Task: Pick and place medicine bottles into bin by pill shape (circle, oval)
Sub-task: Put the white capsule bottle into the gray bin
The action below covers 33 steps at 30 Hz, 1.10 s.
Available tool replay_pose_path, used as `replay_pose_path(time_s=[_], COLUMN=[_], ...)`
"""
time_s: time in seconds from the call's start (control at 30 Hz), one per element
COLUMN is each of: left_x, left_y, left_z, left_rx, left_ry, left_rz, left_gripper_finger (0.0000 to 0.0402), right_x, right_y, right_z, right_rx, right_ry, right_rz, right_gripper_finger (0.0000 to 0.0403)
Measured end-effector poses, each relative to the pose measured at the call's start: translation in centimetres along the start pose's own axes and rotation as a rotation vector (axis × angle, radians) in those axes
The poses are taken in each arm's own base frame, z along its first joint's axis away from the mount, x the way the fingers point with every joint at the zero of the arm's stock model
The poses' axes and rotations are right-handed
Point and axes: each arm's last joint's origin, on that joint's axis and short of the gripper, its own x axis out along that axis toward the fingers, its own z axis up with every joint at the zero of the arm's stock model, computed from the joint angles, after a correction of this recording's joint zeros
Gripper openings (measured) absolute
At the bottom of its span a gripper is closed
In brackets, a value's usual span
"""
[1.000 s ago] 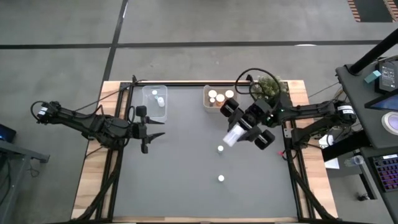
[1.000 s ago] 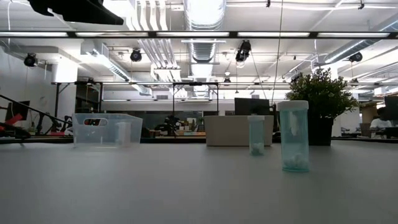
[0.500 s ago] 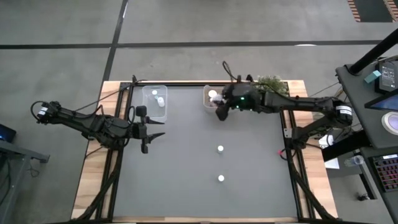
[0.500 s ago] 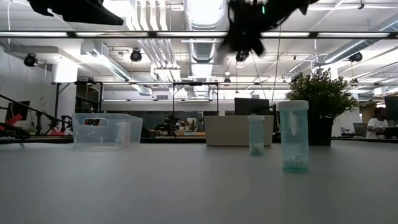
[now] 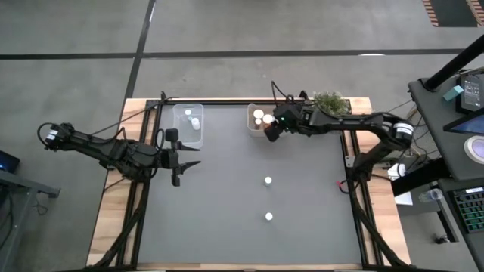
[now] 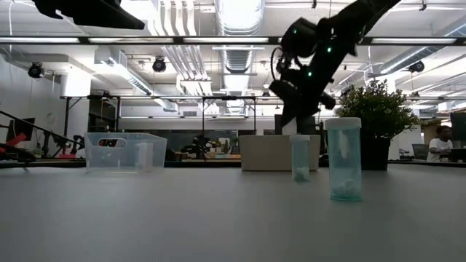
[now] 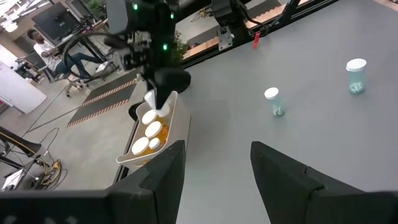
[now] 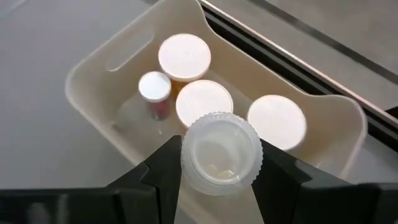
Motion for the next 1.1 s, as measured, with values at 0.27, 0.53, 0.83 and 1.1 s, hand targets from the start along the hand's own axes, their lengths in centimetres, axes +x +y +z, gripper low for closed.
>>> replay_pose_path(time_s=[0.27,0.53,0.83,1.1], left_x=[0.0,0.0,0.0,0.0], left_y=[0.0,0.0,0.0,0.0], left_z=[0.0,0.0,0.0,0.0], left_rx=[0.000,0.000,0.001,0.001], left_ry=[0.000,0.001,0.006,0.006], left_rz=[0.000,0.000,0.016,0.016], left_gripper_finger=[0.0168,0.0168,0.0168,0.0168], right_x=[3.3,4.3,5.1,4.6], right_y=[-0.8,-0.8,-0.7,-0.7], right_z=[-0.5,-1.1,-1.6,-1.4], right_rx=[0.026,0.016,0.004,-0.002], right_ry=[0.035,0.069,0.097,0.084], right_rz=[-0.045,-0.058,-0.066,-0.061], right_gripper_finger=[0.0157,0.0154,0.0169,0.0171])
